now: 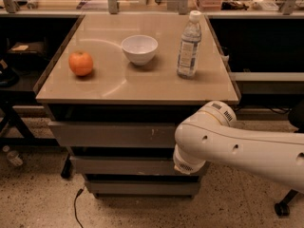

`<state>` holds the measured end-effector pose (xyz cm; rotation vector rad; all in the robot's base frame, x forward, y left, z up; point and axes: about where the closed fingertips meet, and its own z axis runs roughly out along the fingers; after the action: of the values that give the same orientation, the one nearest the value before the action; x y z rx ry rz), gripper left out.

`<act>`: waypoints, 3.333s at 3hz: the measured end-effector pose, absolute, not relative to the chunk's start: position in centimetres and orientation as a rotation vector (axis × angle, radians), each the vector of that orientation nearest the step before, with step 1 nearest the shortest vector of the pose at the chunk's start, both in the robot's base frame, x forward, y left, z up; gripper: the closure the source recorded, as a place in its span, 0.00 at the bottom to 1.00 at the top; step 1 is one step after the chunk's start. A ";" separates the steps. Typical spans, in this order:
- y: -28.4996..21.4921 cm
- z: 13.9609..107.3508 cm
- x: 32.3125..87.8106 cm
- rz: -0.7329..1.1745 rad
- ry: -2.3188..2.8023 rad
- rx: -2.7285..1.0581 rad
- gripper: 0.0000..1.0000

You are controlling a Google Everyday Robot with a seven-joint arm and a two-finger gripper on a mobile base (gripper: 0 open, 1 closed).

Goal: Close top drawer

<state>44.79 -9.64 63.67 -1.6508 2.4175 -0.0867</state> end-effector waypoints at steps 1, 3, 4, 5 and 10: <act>-10.4 63.7 47.0 -0.132 2.439 -1.574 1.00; -11.2 65.4 51.7 -0.235 2.425 -1.480 1.00; -11.2 65.5 51.8 -0.237 2.423 -1.480 0.82; -11.2 65.5 51.8 -0.237 2.423 -1.480 0.59; -14.8 67.2 47.8 -0.265 2.535 -1.359 0.00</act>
Offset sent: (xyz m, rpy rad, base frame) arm 0.0865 -0.0243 0.0129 -0.0344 -0.1342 -0.1596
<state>47.80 -14.84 67.17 -1.3586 2.5353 -0.2654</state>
